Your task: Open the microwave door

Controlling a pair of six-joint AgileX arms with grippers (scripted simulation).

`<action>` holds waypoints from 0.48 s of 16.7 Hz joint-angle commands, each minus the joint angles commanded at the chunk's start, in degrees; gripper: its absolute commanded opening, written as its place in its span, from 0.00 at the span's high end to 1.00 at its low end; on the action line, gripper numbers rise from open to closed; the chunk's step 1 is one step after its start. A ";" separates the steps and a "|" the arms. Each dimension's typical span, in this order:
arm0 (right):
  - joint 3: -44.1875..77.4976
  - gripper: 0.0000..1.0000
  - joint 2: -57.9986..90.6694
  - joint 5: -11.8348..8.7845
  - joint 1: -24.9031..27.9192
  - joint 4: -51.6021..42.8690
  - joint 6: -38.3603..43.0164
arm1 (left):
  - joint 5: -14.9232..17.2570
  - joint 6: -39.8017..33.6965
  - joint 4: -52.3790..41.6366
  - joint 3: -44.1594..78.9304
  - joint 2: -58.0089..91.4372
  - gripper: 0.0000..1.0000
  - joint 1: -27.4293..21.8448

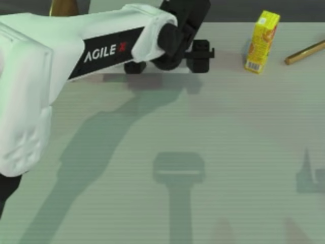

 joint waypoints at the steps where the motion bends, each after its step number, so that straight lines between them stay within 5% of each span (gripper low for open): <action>1: 0.00 0.00 0.00 0.00 0.00 0.00 0.00 | 0.00 0.00 0.00 0.00 0.00 0.30 0.00; 8: 0.00 0.00 0.00 0.00 0.00 0.00 0.00 | 0.00 0.00 0.00 0.00 0.00 0.83 0.00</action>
